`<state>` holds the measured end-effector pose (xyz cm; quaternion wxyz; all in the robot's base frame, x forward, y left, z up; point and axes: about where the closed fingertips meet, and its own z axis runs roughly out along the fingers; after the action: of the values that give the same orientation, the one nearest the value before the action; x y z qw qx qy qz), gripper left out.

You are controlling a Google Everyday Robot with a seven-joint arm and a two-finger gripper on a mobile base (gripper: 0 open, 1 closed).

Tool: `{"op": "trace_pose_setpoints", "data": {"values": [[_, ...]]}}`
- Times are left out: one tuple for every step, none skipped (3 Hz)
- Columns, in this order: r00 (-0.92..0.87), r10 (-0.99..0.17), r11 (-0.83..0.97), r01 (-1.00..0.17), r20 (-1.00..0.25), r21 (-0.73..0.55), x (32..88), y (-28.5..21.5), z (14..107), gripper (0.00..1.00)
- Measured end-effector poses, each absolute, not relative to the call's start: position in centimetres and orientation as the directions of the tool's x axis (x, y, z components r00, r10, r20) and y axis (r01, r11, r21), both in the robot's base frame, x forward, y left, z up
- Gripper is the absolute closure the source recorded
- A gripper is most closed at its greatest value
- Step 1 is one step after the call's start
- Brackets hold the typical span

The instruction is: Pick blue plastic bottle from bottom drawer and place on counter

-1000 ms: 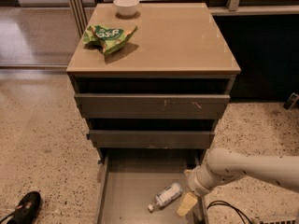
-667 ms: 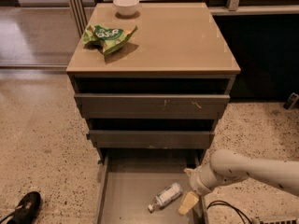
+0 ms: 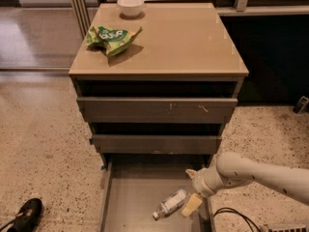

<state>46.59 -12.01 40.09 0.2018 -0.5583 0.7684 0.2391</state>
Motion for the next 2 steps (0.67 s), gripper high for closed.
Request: {"op": "trace_pose_setpoints", "data": {"values": [[-0.280, -0.780, 0.188, -0.958, -0.560, 0.216, 47.03, -11.28, 37.95, 0.00], [-0.275, -0.785, 0.153, -0.954, -0.555, 0.256, 46.17, -10.97, 38.28, 0.00]]}}
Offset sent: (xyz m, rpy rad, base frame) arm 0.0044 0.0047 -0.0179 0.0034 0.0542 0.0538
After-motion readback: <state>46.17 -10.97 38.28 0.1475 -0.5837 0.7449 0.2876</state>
